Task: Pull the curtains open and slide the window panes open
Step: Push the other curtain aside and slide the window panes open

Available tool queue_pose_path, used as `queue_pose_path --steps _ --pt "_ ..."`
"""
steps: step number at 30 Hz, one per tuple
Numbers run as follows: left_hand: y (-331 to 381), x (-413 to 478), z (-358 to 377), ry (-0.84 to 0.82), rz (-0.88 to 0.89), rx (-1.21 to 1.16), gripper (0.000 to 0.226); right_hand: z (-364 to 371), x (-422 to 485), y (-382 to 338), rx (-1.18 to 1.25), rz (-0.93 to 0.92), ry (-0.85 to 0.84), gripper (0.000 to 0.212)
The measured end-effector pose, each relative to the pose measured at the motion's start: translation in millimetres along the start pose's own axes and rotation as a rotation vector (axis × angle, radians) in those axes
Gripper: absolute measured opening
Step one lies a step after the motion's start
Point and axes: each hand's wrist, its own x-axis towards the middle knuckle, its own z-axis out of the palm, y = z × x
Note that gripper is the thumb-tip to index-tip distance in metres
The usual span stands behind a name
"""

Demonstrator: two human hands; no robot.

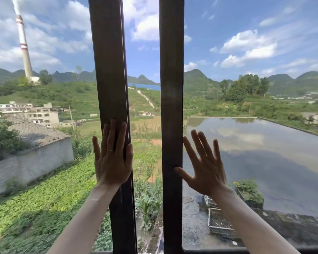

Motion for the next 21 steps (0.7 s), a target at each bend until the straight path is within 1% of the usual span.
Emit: queue_pose_path --steps 3,4,5,7,8,9,10,12,13,14,17,19,21 --pt "13 -1 3 0.060 -0.062 -0.004 0.062 -7 -9 22 -0.022 0.021 -0.061 0.087" --pt "19 -1 4 0.059 -0.050 -0.007 0.066 -9 -10 28 -0.028 0.030 -0.076 0.087" --pt "30 -1 7 0.031 0.013 -0.026 0.068 -12 -14 35 -0.039 0.042 -0.089 0.087" --pt "58 -4 15 -0.069 0.205 -0.091 0.067 -16 -21 48 -0.048 0.071 -0.104 0.085" --pt "75 -6 22 -0.138 0.237 -0.164 0.063 -19 -26 55 -0.049 0.086 -0.111 0.085" --pt "93 -7 28 -0.220 0.193 -0.261 0.060 -21 -30 62 -0.044 0.100 -0.115 0.084" --pt "109 -8 32 -0.326 0.079 -0.396 0.057 -23 -34 68 -0.040 0.112 -0.117 0.083" --pt "139 -4 38 -0.596 -0.227 -0.743 0.054 -27 -43 83 -0.033 0.146 -0.126 0.081" --pt "150 -1 43 -0.700 -0.333 -0.914 0.052 -30 -47 89 -0.026 0.163 -0.130 0.080" --pt "160 1 49 -0.776 -0.388 -1.037 0.049 -33 -51 94 -0.018 0.181 -0.137 0.079" --pt "186 8 63 -0.907 -0.437 -1.179 0.038 -43 -61 115 0.007 0.233 -0.146 0.079" --pt "204 9 73 -0.957 -0.451 -1.195 0.031 -50 -70 131 0.035 0.265 -0.147 0.078" --pt "224 11 84 -0.982 -0.429 -1.216 0.027 -57 -79 151 0.053 0.293 -0.143 0.078"
